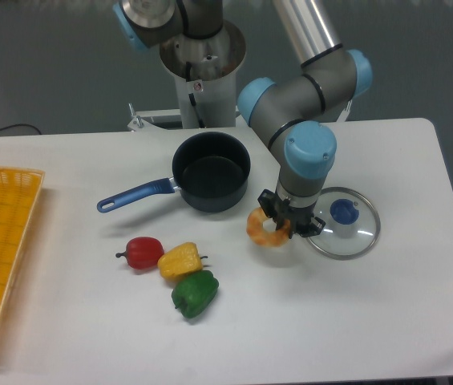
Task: Pick up the donuts
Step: 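Lift the grasped orange donut up off the table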
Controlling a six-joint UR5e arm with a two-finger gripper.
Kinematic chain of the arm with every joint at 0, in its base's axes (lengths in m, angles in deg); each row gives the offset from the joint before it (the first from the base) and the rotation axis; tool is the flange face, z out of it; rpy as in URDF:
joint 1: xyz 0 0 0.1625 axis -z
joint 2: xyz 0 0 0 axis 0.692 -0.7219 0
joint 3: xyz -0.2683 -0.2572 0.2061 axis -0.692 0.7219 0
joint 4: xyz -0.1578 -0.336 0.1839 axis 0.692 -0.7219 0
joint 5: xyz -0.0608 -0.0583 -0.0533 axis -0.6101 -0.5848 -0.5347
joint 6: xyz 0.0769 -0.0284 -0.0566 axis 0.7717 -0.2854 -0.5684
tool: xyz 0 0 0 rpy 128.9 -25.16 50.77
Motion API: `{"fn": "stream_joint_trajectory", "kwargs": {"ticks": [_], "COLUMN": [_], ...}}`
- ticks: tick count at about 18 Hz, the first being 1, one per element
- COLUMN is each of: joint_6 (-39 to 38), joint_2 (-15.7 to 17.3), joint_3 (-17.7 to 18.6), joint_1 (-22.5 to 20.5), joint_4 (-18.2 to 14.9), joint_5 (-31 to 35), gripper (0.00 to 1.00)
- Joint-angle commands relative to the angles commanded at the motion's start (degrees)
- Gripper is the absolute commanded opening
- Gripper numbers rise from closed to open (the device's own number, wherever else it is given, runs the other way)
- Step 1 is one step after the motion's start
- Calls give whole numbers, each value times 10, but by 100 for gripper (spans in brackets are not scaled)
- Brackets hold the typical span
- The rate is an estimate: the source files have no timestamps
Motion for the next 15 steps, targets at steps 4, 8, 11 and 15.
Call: {"fn": "stream_joint_trajectory", "kwargs": {"ticks": [4,8,11,15], "joint_6": [2,12,13,12], "joint_2": [6,12,13,14], "joint_3": [-14,-27,-33,-33], "joint_1": [-4,-11,-11,-13], "joint_4": [-18,-39,-47,-47], "joint_5": [2,3,3,3], "gripper": [34,35,34,34]}}
